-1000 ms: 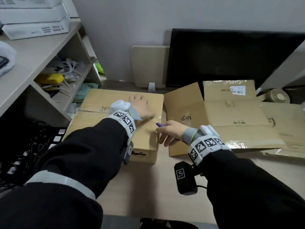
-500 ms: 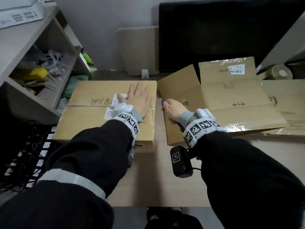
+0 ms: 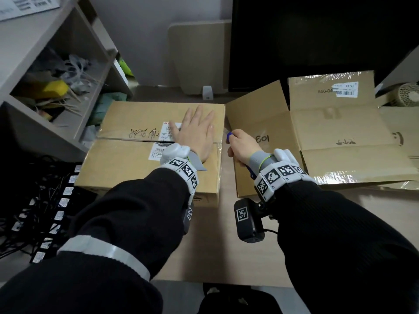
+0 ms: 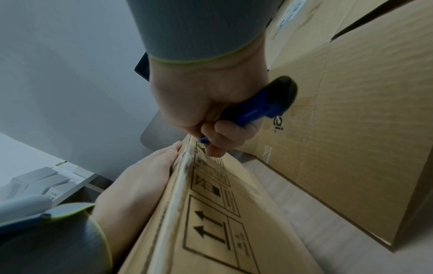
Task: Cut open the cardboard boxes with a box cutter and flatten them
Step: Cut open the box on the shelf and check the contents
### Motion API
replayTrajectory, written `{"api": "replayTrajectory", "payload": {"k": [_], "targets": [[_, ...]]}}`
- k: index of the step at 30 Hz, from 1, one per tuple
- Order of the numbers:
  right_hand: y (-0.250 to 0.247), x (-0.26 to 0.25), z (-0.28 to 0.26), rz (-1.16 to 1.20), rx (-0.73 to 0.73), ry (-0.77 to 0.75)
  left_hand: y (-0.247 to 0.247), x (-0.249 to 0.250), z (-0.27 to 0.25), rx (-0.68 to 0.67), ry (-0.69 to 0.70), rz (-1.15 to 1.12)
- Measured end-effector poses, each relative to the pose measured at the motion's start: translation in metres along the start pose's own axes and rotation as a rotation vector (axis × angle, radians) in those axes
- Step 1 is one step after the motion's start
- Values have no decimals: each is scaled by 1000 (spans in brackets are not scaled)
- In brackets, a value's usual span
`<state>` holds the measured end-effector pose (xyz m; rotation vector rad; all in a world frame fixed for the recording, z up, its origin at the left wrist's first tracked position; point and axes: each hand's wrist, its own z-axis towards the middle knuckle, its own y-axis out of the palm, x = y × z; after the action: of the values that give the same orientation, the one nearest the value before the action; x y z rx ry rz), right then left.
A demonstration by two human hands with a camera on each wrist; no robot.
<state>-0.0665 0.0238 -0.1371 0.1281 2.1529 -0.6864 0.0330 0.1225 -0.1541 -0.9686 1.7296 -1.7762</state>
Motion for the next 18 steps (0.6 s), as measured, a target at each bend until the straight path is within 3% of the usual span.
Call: {"api": "replayTrajectory", "payload": {"k": [9, 18], "targets": [[-1, 6, -1, 96, -54, 43, -2, 1, 0, -29, -4, 23], [-1, -3, 1, 112, -7, 24, -3, 2, 0, -50, -6, 37]]}}
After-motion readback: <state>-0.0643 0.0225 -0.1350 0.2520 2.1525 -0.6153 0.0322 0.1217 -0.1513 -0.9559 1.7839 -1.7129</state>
